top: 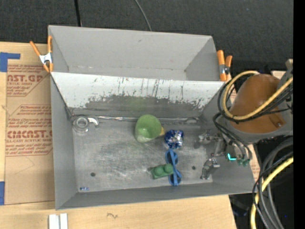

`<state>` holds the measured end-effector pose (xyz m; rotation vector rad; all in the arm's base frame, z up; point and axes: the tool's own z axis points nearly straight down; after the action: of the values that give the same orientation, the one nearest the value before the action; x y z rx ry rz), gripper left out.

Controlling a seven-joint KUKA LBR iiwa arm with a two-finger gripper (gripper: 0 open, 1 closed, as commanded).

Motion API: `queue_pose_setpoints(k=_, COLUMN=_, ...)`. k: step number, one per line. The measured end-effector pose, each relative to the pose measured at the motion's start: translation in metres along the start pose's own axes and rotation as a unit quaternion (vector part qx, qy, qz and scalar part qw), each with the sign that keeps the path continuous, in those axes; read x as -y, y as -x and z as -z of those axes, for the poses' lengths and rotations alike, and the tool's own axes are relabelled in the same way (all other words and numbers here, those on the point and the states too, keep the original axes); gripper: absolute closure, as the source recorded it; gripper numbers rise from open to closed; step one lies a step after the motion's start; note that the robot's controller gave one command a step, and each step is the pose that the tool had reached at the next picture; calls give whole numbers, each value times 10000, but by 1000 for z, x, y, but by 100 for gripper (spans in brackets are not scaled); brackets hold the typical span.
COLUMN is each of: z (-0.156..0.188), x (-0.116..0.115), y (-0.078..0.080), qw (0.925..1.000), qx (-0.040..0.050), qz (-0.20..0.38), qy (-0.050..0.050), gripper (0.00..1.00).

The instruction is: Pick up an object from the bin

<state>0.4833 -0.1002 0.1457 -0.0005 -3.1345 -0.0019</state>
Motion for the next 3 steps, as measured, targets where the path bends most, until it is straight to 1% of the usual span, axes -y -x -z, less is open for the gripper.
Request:
queue_pose_setpoints(k=1, z=-62, x=-54, y=24, qw=9868, qx=56, qz=1619, qy=-12, gripper=0)
queue_pose_setpoints(k=2, z=-72, x=-86, y=6, qw=9614, qx=140, qz=2749, qy=-50, gripper=0)
queue_pose_setpoints(k=3, z=-73, x=-85, y=0, qw=9618, qx=10, qz=2736, qy=-24, gripper=100)
